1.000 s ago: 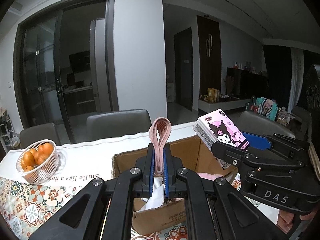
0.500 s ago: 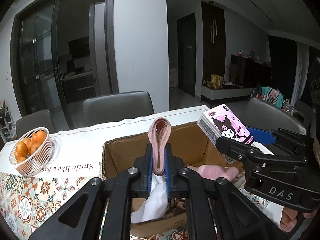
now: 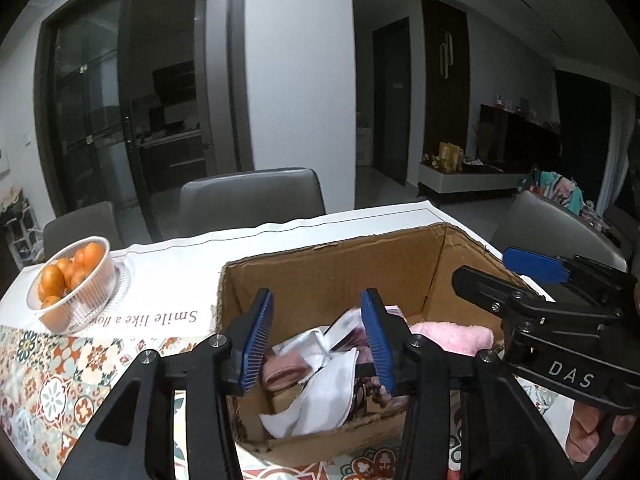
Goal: Organize soft objects
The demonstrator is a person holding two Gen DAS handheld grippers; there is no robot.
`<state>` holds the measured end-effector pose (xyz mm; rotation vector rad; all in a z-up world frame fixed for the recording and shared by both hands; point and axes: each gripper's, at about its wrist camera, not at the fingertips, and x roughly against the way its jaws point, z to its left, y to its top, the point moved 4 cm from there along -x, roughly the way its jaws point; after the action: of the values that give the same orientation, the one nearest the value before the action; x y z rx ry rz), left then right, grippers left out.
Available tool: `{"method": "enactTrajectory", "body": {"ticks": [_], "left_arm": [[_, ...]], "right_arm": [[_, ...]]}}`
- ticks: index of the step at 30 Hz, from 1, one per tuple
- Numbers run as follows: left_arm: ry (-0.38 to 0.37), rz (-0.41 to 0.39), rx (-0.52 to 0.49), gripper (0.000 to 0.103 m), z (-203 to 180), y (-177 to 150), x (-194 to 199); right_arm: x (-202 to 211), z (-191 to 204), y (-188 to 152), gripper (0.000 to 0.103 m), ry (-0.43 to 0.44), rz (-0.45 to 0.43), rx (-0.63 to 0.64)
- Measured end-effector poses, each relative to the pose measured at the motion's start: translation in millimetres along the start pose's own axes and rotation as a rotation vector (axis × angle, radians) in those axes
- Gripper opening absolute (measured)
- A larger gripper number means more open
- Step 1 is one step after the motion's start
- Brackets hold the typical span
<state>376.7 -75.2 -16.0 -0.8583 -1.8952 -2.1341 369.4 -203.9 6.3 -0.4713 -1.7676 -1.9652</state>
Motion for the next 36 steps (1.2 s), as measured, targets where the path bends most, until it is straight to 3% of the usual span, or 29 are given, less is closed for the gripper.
{"method": "enactTrajectory", "body": {"ticks": [21,24,36], "left_arm": [[0.141,-0.094,0.032,0.07,-4,-12,108],[0.16,-0.114,0.034,0.074,-4,-16,127],[0.203,-0.146,0.071,0.085,-7,-42,195]], "right_arm": [[100,11,-20,0.065,-0.059,-0.094,0.012],[119,14,-24,0.071,-0.071,-0.117,0.019],[184,19,-48,0.076,-0.102,-0.165,0.019]]}}
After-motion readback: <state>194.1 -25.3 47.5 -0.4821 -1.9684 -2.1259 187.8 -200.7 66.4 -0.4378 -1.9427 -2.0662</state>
